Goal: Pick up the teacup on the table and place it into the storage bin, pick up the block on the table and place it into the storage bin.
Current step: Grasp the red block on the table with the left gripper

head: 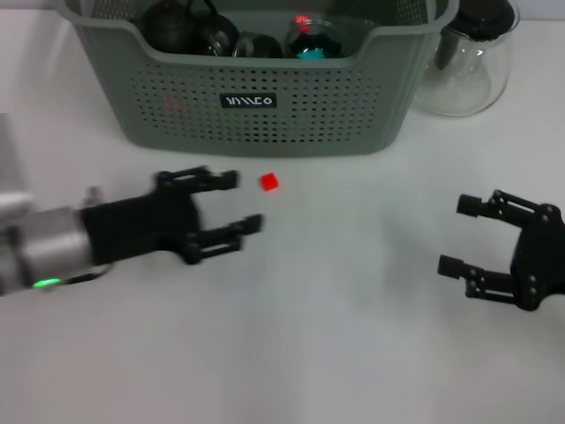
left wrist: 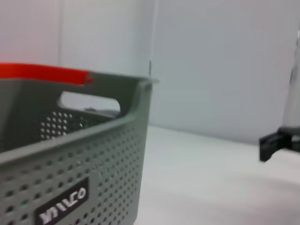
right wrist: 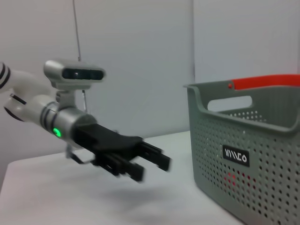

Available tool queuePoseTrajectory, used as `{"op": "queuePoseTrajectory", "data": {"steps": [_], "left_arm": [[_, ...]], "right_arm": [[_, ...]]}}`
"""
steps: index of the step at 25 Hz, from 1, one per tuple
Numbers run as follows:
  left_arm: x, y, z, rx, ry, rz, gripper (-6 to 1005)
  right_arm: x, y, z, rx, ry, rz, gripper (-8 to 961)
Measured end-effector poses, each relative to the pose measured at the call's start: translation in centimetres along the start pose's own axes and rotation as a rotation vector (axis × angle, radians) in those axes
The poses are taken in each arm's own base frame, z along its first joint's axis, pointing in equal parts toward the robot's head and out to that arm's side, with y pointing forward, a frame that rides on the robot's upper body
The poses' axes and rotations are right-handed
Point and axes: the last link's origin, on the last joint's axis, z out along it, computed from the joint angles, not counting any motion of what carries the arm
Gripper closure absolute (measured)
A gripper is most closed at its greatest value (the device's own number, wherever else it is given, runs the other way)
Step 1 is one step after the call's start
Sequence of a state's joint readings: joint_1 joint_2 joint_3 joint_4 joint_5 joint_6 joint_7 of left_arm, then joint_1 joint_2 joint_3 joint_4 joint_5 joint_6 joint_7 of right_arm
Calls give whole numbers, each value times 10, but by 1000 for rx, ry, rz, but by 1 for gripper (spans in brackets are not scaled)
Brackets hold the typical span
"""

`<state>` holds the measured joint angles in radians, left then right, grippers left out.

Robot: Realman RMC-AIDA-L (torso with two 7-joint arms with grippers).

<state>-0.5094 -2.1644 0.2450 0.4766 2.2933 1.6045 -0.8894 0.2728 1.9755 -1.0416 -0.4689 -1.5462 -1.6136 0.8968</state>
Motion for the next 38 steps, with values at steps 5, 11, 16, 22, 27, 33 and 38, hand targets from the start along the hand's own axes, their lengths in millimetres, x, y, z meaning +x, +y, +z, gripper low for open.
{"op": "queuePoseTrajectory", "data": {"steps": [5,11,16,22,27,33,38], "left_arm": [[-8,-2,46,17,-66,63,332],[-11,-8,72,125,-75,165,339],[-16,-16,70,197,-96,164,393],[-22,-23,69,237,-141,90,434],[-24,-25,70,247,-162,40,455],[-28,-23,76,250,-194,28,480],[-27,-21,79,241,-195,30,485]], "right_arm": [[6,5,-14,35,-5,27,101],[8,6,-23,83,-26,40,101],[7,6,-23,90,-37,43,101],[4,2,-22,100,-51,42,101],[3,2,-20,93,-52,41,101],[4,3,-19,92,-52,50,101],[6,3,-18,83,-37,50,101]]}}
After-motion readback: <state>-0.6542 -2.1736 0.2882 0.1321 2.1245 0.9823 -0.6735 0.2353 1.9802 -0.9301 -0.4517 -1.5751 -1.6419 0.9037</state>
